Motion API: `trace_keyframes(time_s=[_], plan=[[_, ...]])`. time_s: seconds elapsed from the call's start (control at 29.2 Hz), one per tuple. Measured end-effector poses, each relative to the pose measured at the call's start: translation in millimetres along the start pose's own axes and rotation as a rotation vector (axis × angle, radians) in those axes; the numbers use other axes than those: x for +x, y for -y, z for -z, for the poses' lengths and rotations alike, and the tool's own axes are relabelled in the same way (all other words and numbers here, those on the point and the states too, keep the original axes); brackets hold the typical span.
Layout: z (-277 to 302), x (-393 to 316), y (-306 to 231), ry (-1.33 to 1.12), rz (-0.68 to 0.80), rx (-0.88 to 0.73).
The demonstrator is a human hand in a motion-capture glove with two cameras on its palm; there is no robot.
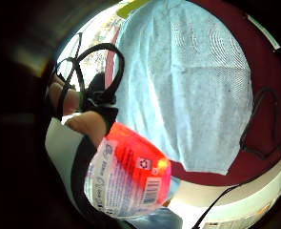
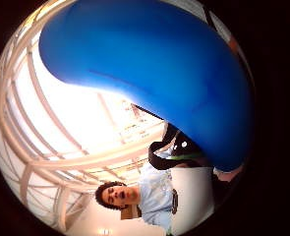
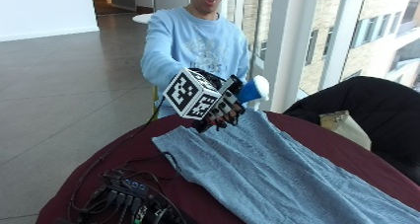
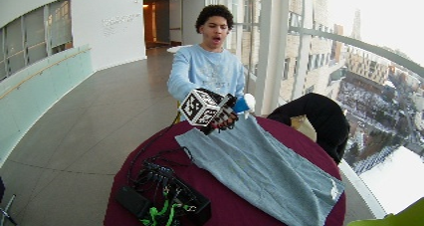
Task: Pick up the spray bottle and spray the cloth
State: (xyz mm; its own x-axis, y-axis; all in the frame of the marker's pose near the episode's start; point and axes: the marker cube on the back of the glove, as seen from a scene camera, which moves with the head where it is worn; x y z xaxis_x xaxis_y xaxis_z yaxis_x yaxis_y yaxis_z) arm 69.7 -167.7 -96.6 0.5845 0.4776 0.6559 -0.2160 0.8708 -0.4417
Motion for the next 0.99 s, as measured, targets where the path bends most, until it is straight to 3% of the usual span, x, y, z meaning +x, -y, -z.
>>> trace_keyframes(time_s=[0.99], plan=[[-12.9,-14.2,5.1,-0.021,-0.021,-0.058]])
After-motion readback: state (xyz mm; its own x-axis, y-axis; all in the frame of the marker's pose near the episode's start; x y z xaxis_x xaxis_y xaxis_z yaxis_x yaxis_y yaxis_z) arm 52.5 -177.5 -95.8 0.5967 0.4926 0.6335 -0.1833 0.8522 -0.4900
